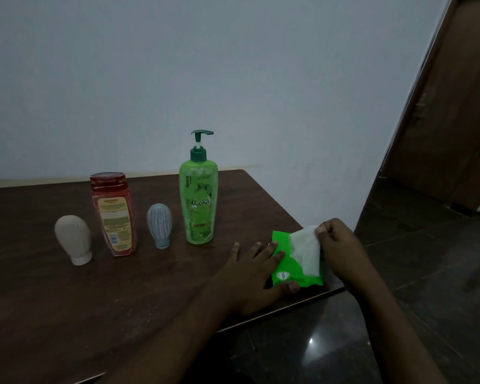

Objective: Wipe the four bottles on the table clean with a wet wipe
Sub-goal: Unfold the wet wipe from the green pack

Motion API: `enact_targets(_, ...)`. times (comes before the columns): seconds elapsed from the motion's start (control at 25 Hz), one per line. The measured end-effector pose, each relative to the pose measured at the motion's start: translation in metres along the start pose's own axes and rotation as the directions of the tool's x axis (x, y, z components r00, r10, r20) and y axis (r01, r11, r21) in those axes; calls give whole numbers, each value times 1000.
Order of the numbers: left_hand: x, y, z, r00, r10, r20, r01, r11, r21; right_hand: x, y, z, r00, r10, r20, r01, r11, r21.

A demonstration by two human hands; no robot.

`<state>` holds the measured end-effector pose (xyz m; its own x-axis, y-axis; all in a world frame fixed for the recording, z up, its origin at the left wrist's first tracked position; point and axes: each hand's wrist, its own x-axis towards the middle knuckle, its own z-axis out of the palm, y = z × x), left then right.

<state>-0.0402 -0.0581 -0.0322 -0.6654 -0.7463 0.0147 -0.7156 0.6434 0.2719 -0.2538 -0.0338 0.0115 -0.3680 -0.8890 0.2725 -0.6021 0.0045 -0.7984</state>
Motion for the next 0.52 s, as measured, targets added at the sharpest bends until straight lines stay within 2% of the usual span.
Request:
enact_targets(0.08, -3, -1, 0, 1000, 3, 0, -3, 1000, 0, -4, -13, -8, 999, -26, -34, 30, 991, 128)
enact_targets(0.16, -3, -4, 2, 999, 1, -32, -4, 997, -73, -11, -29, -17, 998, -55, -31, 61, 955, 290)
enact_targets(0.2, -3, -3, 0, 999, -23, -31, 18, 990, -141, -15, -39, -23, 998, -58, -12, 58, 912, 406)
enact_targets(0.24, -1, -1, -2, 993, -99, -58, 77, 948, -310, -17, -48, -27, 998, -60, 19, 42, 853, 521)
enact_targets(0.28, -3, 7, -12, 978, -194, -78, 120, 826, -551, -21, -57, -30, 995, -68, 71, 9, 786, 619)
enact_targets(0.32, -5, 13, -20, 946, -294, -136, 61, 575, -816, -27, -66, -31, 988, -76, 134, -38, 726, 686)
enact_targets(0.36, -12, 19, -28, 920, -377, -108, -8, 257, -966, -34, -76, -31, 975, -85, 203, -95, 670, 736)
enact_targets(0.4, -20, 28, -39, 912, -408, -35, -57, -41, -998, -40, -84, -27, 961, -91, 260, -150, 620, 770)
enact_targets(0.44, -30, 34, -52, 920, -391, 12, -70, -194, -978, -44, -91, -22, 950, -84, 300, -199, 577, 792)
enact_targets(0.48, -39, 39, -63, 914, -403, 40, -70, -255, -964, -49, -95, -15, 944, -70, 322, -233, 548, 803)
enact_targets(0.52, -50, 43, -71, 907, -418, 50, -72, -270, -960, -53, -97, -8, 940, -47, 337, -265, 519, 812)
